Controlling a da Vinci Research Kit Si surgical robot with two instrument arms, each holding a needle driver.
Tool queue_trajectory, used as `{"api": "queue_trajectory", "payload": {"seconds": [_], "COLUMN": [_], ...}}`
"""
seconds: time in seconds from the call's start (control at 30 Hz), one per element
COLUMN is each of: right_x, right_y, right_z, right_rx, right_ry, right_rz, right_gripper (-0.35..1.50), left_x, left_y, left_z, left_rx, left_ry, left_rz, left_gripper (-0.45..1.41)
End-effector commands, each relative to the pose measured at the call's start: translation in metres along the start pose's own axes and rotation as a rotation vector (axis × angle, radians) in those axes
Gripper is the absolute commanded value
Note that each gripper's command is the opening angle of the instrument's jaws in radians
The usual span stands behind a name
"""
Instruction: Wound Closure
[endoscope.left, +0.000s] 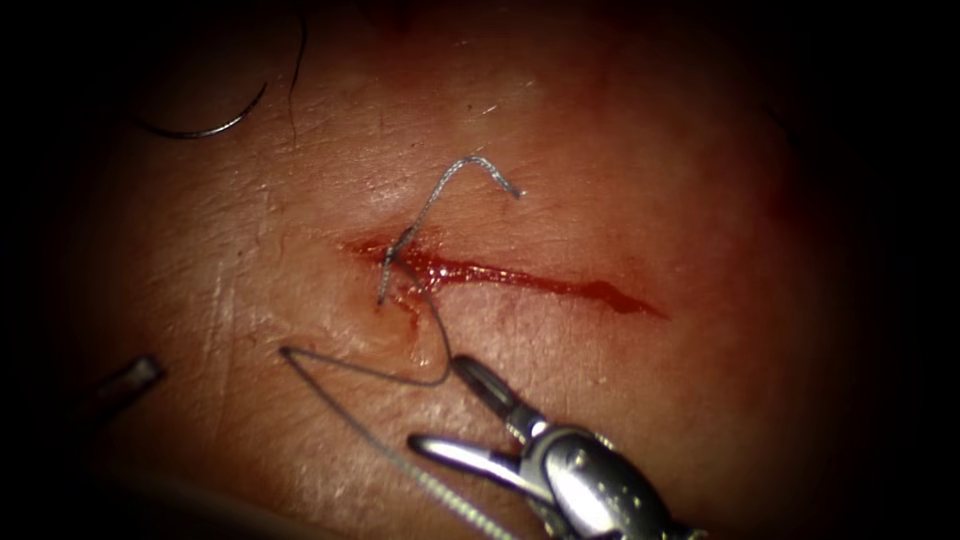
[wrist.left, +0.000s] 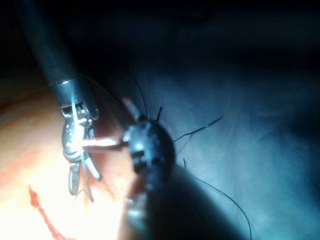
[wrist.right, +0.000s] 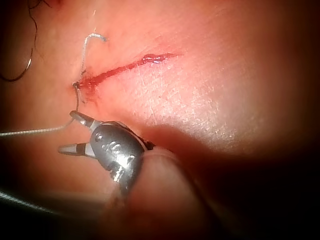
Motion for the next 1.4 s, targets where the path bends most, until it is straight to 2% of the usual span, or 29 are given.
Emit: {"api": "queue_trajectory", "payload": {"seconds": [0.03,0.17,0.37,0.67,0.87,1.1,1.13,1.17,1.2,1.37,1.4], "right_x": [-0.0010,-0.0010,-0.0011,-0.0012,-0.0012,-0.0014,-0.0015,-0.0015,-0.0015,-0.0014,-0.0014], "right_y": [-0.0006,-0.0006,-0.0005,-0.0006,-0.0007,-0.0007,-0.0006,-0.0006,-0.0006,-0.0007,-0.0007], "right_z": [0.0009,0.0008,0.0008,0.0010,0.0010,0.0010,0.0010,0.0010,0.0010,0.0009,0.0008], "right_rx": [0.002,0.003,0.002,0.002,0.002,0.002,0.002,0.002,0.002,0.005,0.003], "right_ry": [0.001,-0.002,-0.002,-0.001,-0.001,-0.001,-0.001,-0.001,-0.001,-0.001,-0.001], "right_rz": [0.004,0.004,0.004,0.003,0.002,0.001,0.000,0.000,0.000,0.001,0.001], "right_gripper": [1.23,1.23,1.23,1.23,1.23,1.23,1.21,1.21,1.21,1.21,1.20], "left_x": [-0.0005,-0.0002,0.0000,-0.0014,-0.0016,-0.0012,-0.0013,-0.0013,-0.0014,-0.0024,-0.0027], "left_y": [0.0012,0.0021,0.0028,0.0017,0.0022,0.0029,0.0028,0.0028,0.0028,0.0017,0.0009], "left_z": [0.0014,0.0046,0.0073,0.0095,0.0111,0.0122,0.0124,0.0124,0.0124,0.0115,0.0104], "left_rx": [0.012,0.038,-0.002,-0.049,-0.049,-0.057,-0.066,-0.066,-0.071,-0.109,-0.113], "left_ry": [-0.074,-0.195,-0.283,-0.444,-0.488,-0.505,-0.508,-0.508,-0.512,-0.547,-0.554], "left_rz": [0.044,0.158,0.240,0.434,0.488,0.524,0.562,0.562,0.573,0.609,0.617], "left_gripper": [1.01,0.94,0.87,0.91,0.89,0.37,-0.30,-0.30,-0.45,-0.45,-0.45]}}
